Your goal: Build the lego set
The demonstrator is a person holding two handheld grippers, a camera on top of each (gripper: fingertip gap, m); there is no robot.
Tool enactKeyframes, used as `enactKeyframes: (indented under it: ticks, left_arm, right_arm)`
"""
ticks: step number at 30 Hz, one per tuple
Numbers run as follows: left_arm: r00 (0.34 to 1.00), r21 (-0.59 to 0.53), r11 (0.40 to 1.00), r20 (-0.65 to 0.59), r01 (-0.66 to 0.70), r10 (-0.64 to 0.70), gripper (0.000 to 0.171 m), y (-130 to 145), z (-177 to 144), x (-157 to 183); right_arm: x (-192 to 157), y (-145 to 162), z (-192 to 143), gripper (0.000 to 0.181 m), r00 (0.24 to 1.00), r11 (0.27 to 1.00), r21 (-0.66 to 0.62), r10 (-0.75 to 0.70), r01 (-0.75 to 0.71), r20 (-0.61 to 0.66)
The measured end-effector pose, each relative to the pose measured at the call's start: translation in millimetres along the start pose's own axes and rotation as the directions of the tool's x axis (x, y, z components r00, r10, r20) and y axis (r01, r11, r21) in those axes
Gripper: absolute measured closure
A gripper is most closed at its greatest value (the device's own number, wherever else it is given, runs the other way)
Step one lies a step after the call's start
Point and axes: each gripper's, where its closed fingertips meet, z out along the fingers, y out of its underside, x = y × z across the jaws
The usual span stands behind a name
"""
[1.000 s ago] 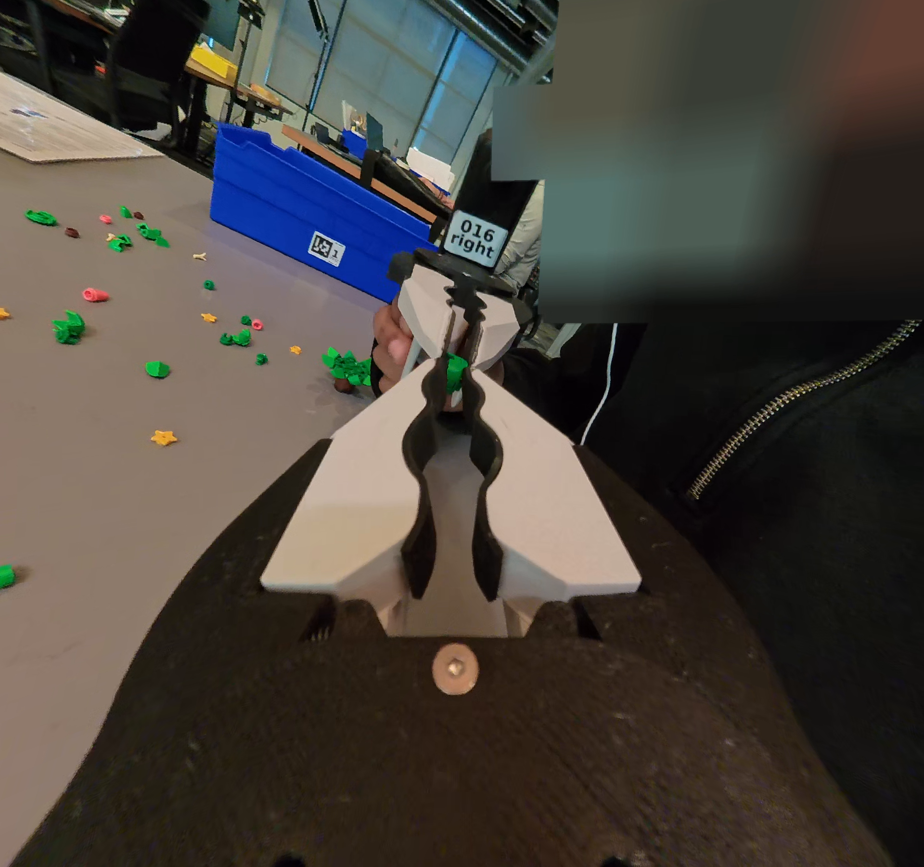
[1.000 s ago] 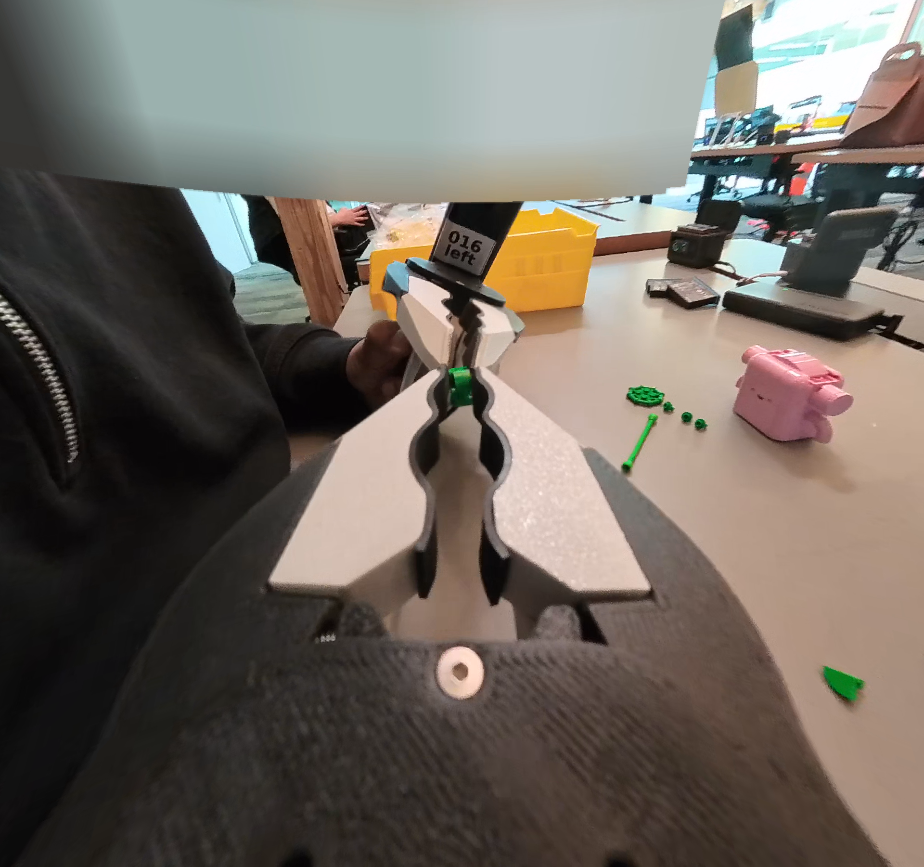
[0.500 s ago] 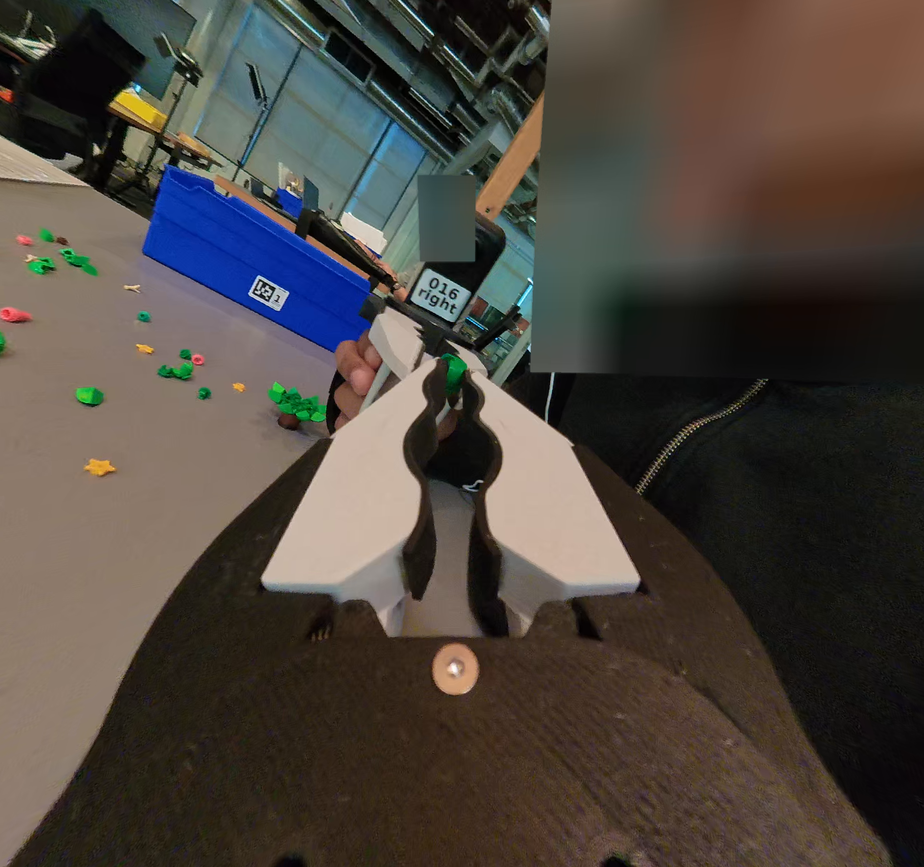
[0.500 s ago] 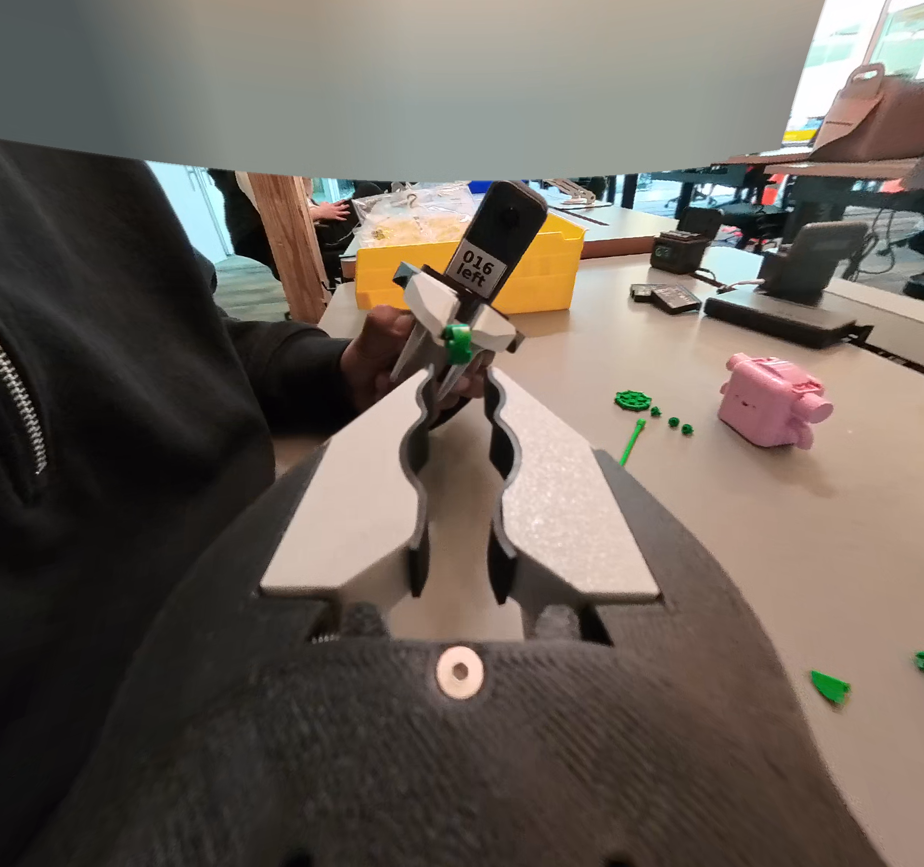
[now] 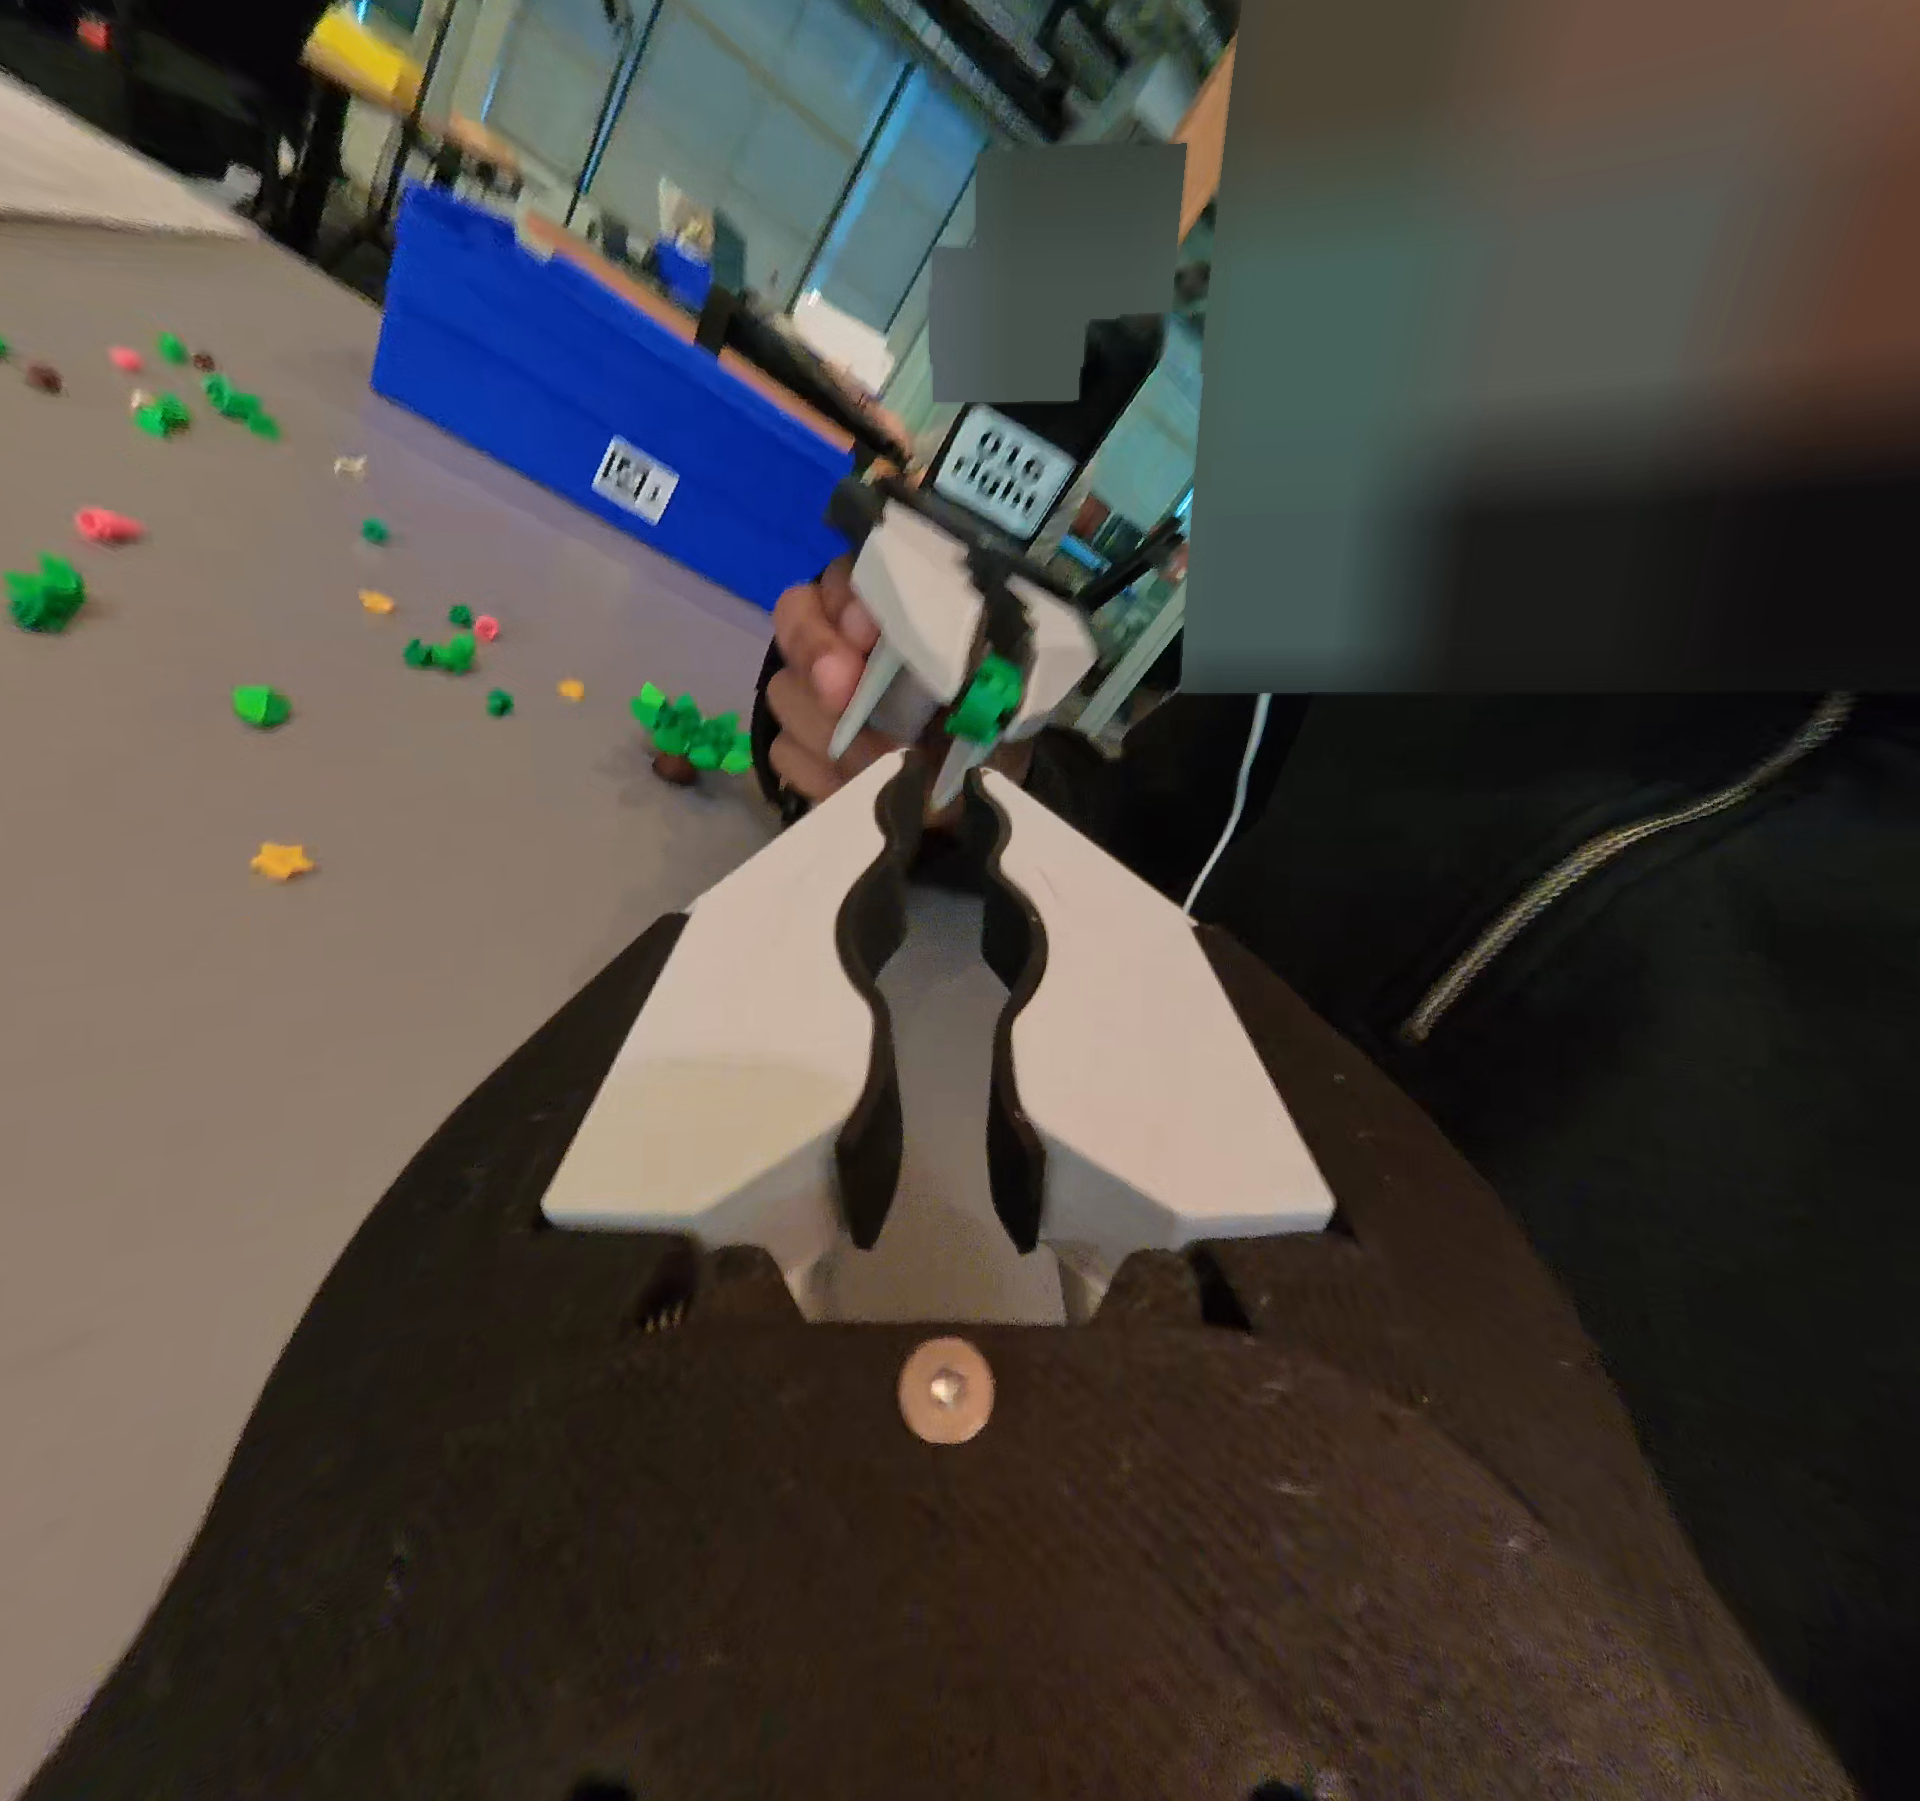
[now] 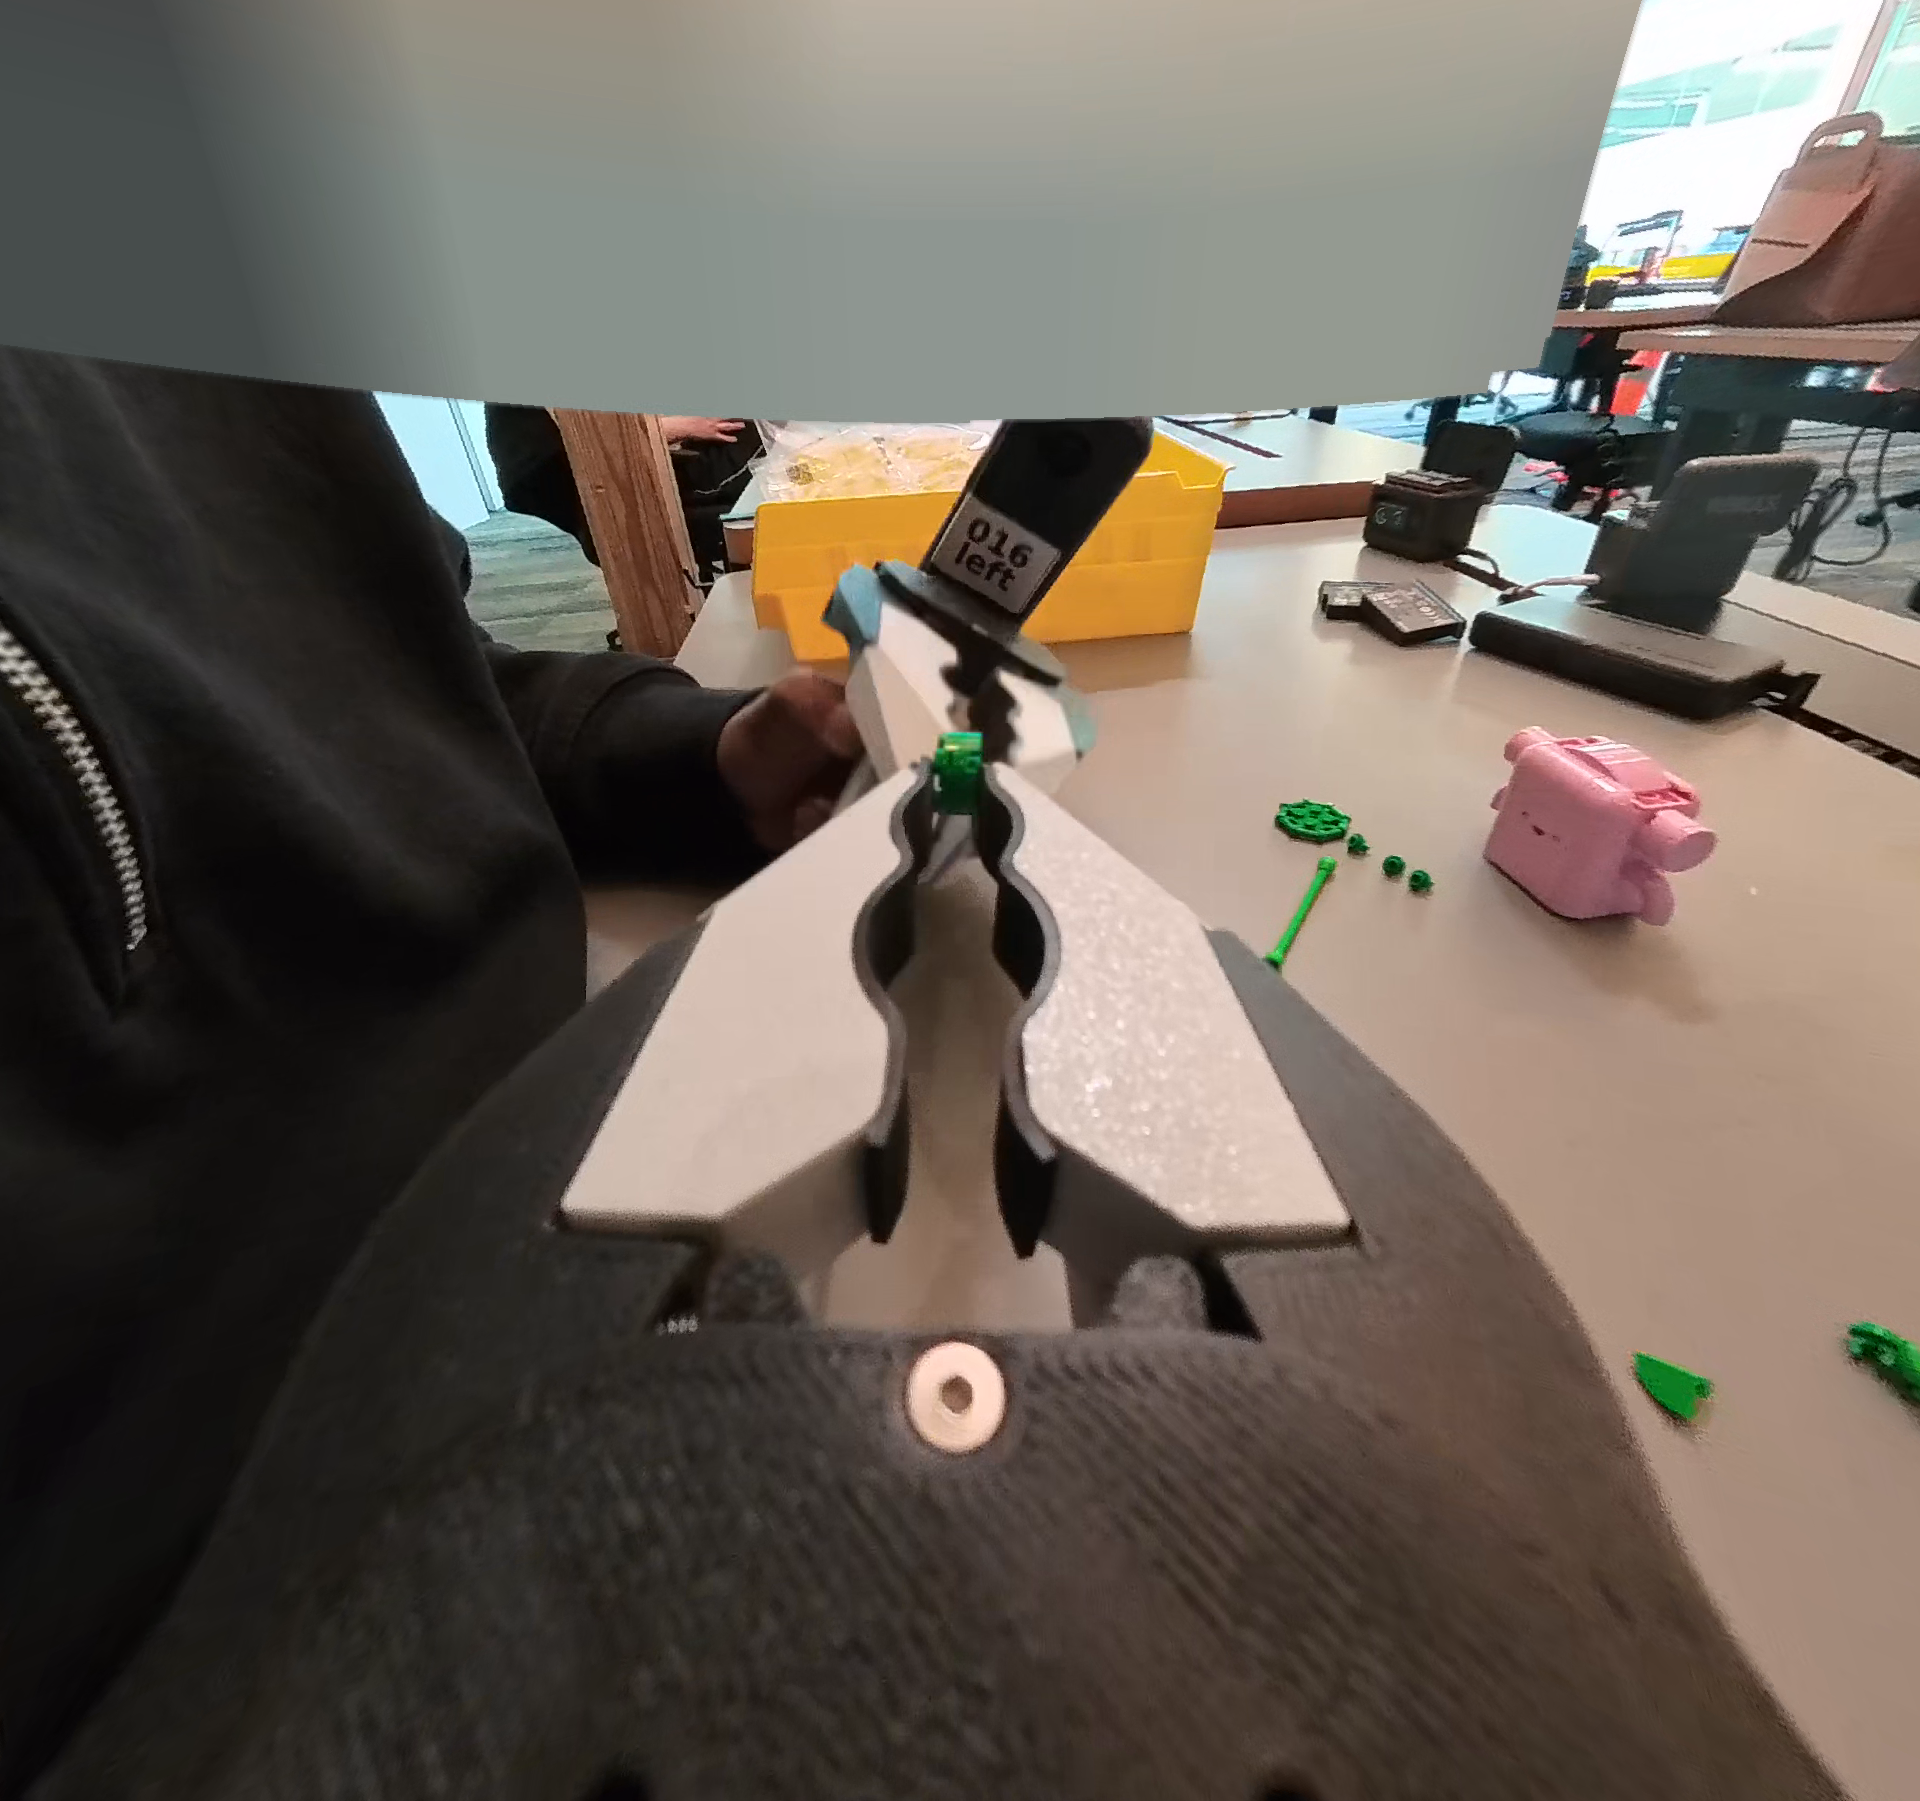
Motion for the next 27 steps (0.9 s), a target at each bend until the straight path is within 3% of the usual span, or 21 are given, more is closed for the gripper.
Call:
enactKeyframes:
  ticks: [3, 10, 17, 27]
  left_arm:
    - [1.0, -0.054, 0.999, 0.009, -0.006, 0.007, 0.168, 8.9, 5.5, -0.3]
    - [0.995, 0.025, 0.997, 0.066, -0.08, 0.078, 0.151, -6.3, -2.3, -2.3]
    - [0.989, -0.038, 0.991, 0.075, -0.125, 0.127, 0.167, 2.1, 1.9, -0.7]
    - [0.993, -0.072, 0.994, 0.079, -0.087, 0.093, 0.167, 8.1, 5.1, -1.4]
  right_arm:
    - [1.1, -3.2, -2.7, 0.176, 1.0, 1.0, 0.014, 0.023, -0.023, 0.007]
    - [6.4, 15.9, -1.4, 0.175, 0.991, 0.984, -0.138, -0.118, 0.109, -0.06]
    - [-0.6, 20.7, 1.5, 0.175, 1.0, 0.987, -0.157, -0.025, 0.023, -0.011]
    - [-1.8, 26.4, -2.6, 0.176, 1.0, 0.971, -0.241, -0.015, 0.009, -0.024]
